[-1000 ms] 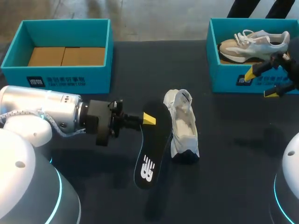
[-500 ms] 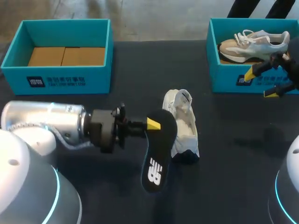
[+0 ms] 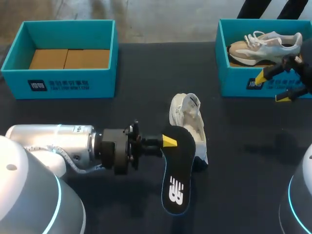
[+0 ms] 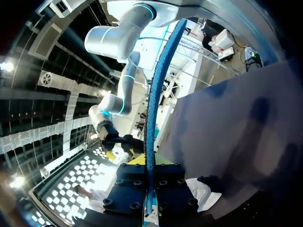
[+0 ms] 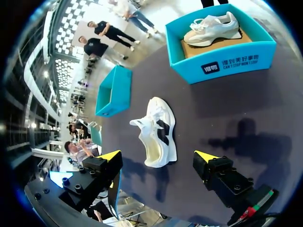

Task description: Take the shoe out of the shoebox, open the shoe tongue, remove and reinsert the insole, then place the shoe into the shoebox

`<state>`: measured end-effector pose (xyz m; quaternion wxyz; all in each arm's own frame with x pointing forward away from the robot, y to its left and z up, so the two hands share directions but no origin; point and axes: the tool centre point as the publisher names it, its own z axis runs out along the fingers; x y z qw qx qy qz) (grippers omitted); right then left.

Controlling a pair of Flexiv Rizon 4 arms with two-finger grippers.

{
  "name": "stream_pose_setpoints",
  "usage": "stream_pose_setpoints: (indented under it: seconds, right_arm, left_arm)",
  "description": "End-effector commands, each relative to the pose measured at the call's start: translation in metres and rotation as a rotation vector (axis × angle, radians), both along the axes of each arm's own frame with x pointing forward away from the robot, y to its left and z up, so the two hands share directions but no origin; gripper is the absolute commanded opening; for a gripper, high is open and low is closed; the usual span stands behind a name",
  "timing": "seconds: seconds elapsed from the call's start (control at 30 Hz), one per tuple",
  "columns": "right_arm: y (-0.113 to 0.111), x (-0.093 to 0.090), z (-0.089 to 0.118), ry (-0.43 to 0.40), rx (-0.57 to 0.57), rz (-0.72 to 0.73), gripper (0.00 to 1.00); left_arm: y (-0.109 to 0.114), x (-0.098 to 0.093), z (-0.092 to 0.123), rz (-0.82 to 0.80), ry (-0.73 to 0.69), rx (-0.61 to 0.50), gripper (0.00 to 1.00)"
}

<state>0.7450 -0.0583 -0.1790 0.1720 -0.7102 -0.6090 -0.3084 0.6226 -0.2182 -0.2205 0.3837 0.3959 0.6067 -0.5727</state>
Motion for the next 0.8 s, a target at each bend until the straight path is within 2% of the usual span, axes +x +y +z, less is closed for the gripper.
stream_pose_setpoints:
  seconds: [0.03, 0.3, 0.4, 0.8]
  right_arm:
    - [0.001, -0.001, 0.0, 0.001, -0.003, -0.003, 1.0]
    - [0.001, -0.001, 0.0, 0.001, -0.003, -0.003, 1.0]
    - [0.001, -0.001, 0.0, 0.001, -0.003, -0.003, 1.0]
    - [0.001, -0.001, 0.0, 0.001, -0.003, -0.003, 1.0]
  left_arm:
    - [0.008, -0.002, 0.007, -0.012, 0.02, 0.009, 0.0]
    - [0.012, 0.005, 0.007, -0.045, 0.098, -0.016, 0.0]
    - [0.014, 0.008, 0.006, -0.048, 0.167, -0.052, 0.0]
    - [0.012, 0.011, 0.009, -0.074, 0.236, -0.036, 0.0]
